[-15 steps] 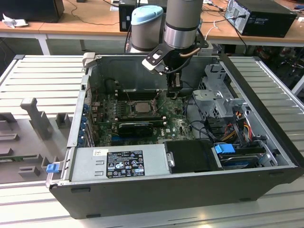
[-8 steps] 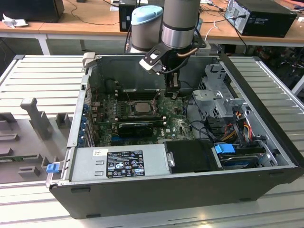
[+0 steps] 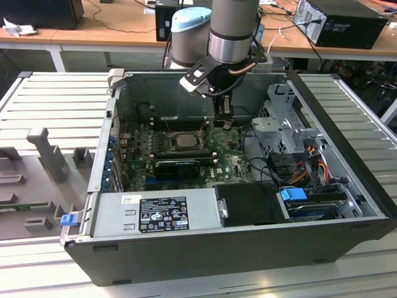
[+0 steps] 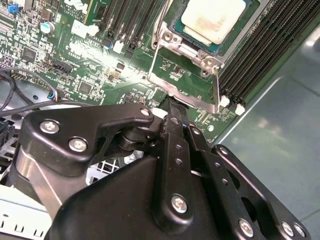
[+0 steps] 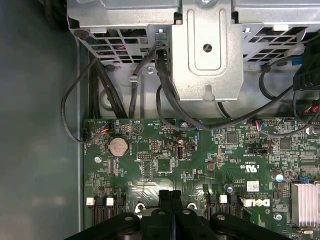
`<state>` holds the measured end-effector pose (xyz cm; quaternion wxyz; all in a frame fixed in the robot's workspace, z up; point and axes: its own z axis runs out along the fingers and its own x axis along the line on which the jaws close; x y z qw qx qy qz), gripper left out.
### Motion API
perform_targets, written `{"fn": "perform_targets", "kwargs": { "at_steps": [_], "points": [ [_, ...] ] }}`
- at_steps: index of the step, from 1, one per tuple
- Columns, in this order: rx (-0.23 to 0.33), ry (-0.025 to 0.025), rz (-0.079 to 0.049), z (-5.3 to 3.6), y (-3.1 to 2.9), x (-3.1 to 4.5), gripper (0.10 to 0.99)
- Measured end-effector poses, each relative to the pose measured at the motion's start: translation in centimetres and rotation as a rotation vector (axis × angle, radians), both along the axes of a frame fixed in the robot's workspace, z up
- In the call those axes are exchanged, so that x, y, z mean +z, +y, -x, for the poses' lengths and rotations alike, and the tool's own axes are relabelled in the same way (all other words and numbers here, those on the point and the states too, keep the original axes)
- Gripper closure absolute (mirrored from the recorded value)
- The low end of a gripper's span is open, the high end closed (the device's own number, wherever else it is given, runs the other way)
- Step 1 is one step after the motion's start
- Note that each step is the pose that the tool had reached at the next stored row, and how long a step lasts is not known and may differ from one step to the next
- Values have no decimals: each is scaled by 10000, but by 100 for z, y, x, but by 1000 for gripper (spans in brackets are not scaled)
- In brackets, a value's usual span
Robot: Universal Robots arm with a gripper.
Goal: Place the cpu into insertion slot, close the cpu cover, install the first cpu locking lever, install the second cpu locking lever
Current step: 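Close the cpu cover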
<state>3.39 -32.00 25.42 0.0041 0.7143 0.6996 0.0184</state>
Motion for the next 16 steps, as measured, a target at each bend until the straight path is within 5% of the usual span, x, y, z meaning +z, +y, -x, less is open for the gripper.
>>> {"fn": "perform_targets", "kwargs": {
  "at_steps": [16],
  "points": [
    [0,-1,-1,72,0,0,980]
  ]
}}
